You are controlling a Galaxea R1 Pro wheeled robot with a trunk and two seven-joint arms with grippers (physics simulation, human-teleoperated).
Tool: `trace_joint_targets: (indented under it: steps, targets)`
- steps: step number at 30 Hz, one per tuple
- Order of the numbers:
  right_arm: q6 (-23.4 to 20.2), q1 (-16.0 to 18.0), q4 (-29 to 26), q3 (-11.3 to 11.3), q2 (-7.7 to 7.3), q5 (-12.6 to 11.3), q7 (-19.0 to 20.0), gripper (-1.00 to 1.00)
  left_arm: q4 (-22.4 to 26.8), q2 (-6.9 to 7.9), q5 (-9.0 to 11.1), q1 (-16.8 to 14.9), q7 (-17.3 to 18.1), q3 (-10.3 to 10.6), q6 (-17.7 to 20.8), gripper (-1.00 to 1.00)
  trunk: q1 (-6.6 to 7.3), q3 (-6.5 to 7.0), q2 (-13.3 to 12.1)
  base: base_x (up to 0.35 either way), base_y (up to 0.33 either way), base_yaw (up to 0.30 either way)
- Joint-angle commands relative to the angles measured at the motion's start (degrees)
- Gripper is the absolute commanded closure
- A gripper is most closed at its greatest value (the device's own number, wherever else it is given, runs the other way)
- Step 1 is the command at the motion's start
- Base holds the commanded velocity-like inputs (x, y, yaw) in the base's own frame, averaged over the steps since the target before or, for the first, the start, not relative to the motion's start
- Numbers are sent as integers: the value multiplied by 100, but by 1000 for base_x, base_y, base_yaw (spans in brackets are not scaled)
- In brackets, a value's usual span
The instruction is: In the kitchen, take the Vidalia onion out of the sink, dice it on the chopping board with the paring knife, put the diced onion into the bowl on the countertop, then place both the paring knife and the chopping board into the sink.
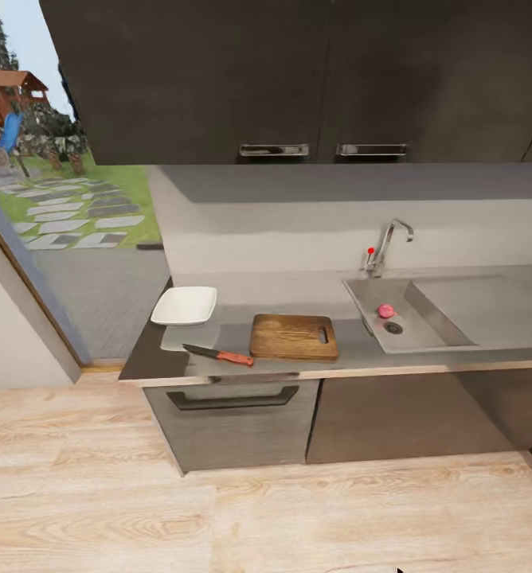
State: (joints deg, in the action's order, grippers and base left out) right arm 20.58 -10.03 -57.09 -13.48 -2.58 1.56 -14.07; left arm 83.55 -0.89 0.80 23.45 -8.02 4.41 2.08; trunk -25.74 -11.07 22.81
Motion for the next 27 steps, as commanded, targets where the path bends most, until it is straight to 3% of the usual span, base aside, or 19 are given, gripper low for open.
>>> trace_joint_targets:
  steps: [1,27]
  targets:
    - [-1,2,-4,-23,-7,15,-52,-100,12,1,8,1,-31,7,22,-100,-4,-9,11,0,-312,0]
    - [10,2,263,-15,-6,28,-56,-100,-82,1,18,1,-24,63,14,-100,-4,-9,11,0,-320,0]
